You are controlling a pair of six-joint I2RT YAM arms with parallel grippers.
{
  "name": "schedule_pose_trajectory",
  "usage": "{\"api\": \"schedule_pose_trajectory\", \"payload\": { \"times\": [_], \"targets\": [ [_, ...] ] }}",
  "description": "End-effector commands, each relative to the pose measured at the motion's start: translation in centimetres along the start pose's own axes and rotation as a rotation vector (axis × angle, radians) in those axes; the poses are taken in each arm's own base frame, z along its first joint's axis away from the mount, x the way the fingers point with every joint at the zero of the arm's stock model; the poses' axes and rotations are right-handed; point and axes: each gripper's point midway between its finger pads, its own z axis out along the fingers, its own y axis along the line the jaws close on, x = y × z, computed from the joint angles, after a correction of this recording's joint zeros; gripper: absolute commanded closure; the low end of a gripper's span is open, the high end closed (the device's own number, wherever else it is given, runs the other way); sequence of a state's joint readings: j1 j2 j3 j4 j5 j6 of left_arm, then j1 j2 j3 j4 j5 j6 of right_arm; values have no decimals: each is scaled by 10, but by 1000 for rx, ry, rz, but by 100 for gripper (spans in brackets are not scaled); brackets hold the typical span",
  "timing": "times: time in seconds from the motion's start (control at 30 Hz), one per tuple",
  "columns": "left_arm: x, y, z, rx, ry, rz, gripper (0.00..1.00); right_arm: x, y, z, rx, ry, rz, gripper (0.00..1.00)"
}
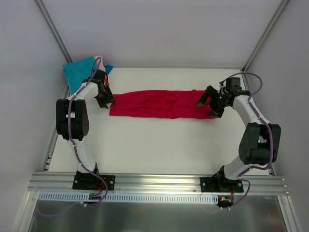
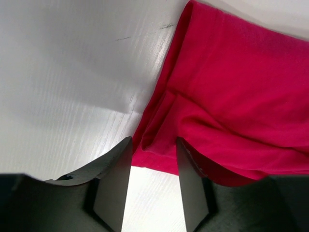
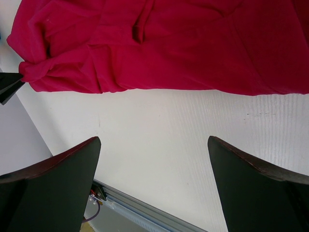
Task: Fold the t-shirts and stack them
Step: Fold the other side of the tshirt into a rectangle
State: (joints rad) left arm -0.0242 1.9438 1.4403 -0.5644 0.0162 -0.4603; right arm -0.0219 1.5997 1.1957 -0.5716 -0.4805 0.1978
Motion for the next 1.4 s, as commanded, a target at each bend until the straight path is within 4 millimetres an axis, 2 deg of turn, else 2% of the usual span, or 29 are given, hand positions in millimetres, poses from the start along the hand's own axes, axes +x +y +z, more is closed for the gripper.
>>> {"api": "schedule_pose_trajectory", "payload": {
  "times": [0.0,0.23,0.37,0.4,0.47,0.77,0.97,1.03,1.37],
  "targets": [
    [4,0,8,23,24,-15,59,1,4,1,-21,4,-16,0],
    [7,-1,12,32,34,-18,67,2,3,2,-22,7,-10,0],
    [6,-2,10,36,29,-19,85,3,3,2,-24,10,-9,1],
    [5,-3,9,40,26,-19,92,3,3,2,-24,11,-7,1],
    [3,-4,4,46,15,-18,96,5,2,2,-24,13,-6,0],
    [-12,-11,-24,68,-32,1,97,10,3,-1,-33,8,-6,1],
    [-11,-9,-25,52,-20,10,97,12,3,-3,-34,7,-8,0],
    [-12,-9,-26,53,-27,11,91,13,2,-3,-31,10,-5,0],
    [-13,-7,-22,41,-26,21,87,13,1,-1,-30,12,-5,0]
  ]
}}
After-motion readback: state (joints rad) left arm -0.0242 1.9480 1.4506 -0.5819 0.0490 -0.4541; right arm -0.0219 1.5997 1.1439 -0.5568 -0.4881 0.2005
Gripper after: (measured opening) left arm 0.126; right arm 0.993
